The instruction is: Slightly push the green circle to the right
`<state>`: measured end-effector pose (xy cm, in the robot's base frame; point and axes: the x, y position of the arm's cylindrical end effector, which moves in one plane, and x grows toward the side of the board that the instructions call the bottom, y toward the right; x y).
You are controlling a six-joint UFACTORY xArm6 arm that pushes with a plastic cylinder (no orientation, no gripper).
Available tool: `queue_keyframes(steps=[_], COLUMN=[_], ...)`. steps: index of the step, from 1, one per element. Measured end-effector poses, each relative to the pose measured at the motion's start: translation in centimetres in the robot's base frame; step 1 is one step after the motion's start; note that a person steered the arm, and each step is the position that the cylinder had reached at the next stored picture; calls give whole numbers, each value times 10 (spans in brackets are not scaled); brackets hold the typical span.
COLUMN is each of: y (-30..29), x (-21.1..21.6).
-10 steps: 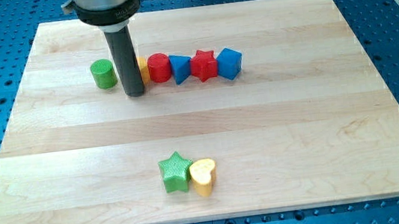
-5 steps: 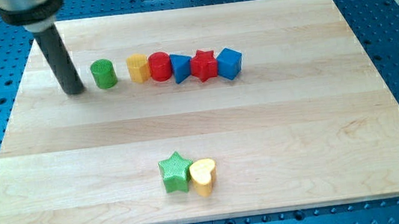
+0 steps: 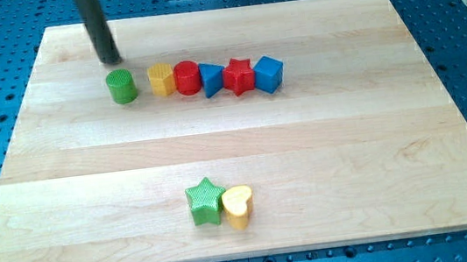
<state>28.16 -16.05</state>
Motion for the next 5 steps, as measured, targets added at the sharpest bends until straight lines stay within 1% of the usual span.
queue_keyframes(steps=[1,2,3,5], y=[13,14,68,76], x=[6,13,13,33])
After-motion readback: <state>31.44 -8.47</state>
